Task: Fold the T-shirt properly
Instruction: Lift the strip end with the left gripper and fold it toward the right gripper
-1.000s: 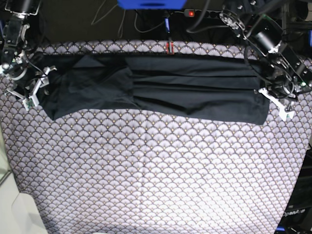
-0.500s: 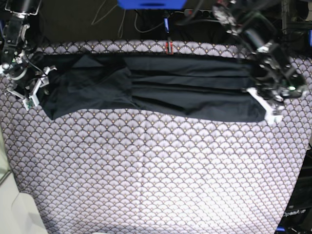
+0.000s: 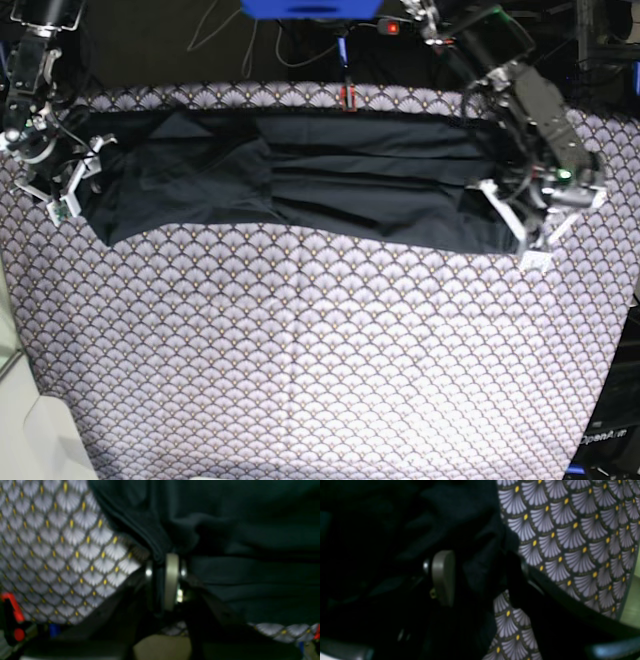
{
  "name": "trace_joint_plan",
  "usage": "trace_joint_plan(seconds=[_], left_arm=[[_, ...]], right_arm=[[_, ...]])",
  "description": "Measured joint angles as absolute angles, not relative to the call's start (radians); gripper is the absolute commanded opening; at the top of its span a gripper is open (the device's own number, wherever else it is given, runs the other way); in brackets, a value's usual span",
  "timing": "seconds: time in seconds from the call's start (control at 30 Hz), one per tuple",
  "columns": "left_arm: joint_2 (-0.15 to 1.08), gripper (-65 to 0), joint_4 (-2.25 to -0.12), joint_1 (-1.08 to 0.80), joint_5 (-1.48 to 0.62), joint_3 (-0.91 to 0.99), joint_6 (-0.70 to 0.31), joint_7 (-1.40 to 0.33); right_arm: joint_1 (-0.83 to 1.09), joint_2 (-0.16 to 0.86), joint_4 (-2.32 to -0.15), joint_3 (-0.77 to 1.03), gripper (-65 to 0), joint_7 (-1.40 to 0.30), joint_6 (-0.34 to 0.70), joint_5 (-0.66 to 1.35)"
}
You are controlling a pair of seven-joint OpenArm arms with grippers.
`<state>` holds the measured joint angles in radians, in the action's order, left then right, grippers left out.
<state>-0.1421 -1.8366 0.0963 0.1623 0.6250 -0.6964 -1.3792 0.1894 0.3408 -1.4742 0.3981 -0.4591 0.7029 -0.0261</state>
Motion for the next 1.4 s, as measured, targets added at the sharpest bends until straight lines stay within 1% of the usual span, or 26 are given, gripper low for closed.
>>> trace_joint_plan(seconds=[0.07,0.23,0.67,0.77,0.9,1.13,1.17,1.27,1.4], left_arm=[[-0.159,-61.6,-1.869,0.092,0.202,0.591,-0.696,-1.372],[-0.158,-61.6,-1.898,0.076,0.279,0.491,-0.696,-1.374],[-0.155,-61.6,-1.9,0.003,0.283,0.181,-0.696,-1.369],[-0.149,-61.6,-1.9,-0.003,0.261,0.097,-0.697,-1.375],[-0.15,-61.6,-1.9,-0.002,0.136,-0.009,-0.7,-1.37],[-0.147,-61.6,-1.891,0.001,0.008,-0.202,-0.7,-1.373],[-0.148,-61.6,-1.891,0.001,-0.001,-0.215,-0.7,-1.373],[-0.146,-61.6,-1.89,0.002,-0.012,-0.238,-0.653,-1.375],[-0.147,-61.6,-1.89,-0.002,-0.016,-0.25,-0.643,-1.377]], right_arm=[[0.189,0.341,-1.474,0.398,-31.7,-0.459,0.703,-0.026],[0.189,0.341,-1.474,0.398,-31.7,-0.459,0.703,-0.026],[0.189,0.341,-1.474,0.398,-31.7,-0.459,0.703,-0.026],[0.189,0.341,-1.474,0.398,-31.7,-0.459,0.702,-0.026],[0.189,0.341,-1.474,0.398,-31.7,-0.459,0.703,-0.026],[0.189,0.341,-1.474,0.398,-31.7,-0.459,0.703,-0.026],[0.189,0.341,-1.474,0.398,-31.7,-0.459,0.702,-0.026],[0.189,0.341,-1.474,0.398,-31.7,-0.459,0.703,-0.026],[0.189,0.341,-1.474,0.398,-31.7,-0.459,0.703,-0.026]])
